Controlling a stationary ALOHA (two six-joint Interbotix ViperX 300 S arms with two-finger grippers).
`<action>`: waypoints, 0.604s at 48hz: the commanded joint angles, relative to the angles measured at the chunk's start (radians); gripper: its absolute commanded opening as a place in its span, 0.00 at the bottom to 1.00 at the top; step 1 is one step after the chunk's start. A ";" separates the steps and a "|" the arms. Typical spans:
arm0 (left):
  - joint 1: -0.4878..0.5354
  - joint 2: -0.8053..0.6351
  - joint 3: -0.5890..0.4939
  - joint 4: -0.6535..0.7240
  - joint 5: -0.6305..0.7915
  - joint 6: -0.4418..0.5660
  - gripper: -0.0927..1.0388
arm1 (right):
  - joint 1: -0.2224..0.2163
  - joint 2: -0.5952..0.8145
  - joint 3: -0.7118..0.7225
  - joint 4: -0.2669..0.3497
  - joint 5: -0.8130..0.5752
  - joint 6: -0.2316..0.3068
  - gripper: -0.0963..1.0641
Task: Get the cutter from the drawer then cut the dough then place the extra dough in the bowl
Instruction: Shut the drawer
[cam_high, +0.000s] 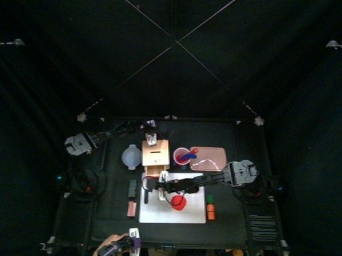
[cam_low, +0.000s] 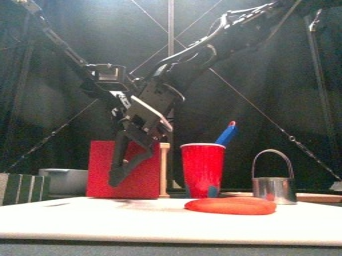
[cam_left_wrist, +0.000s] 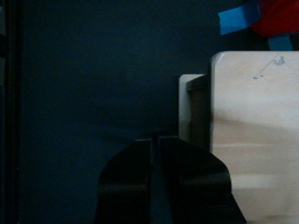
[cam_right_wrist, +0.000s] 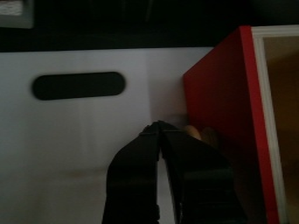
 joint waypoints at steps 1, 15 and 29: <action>-0.005 -0.009 -0.028 0.005 -0.003 0.003 0.53 | -0.034 -0.020 -0.028 -0.014 -0.002 -0.002 0.21; -0.005 0.000 -0.043 0.012 -0.003 0.003 0.53 | -0.087 -0.009 -0.032 -0.057 -0.002 0.000 0.21; -0.008 0.005 -0.046 0.017 -0.003 0.003 0.53 | -0.100 0.006 -0.055 -0.072 -0.003 -0.002 0.21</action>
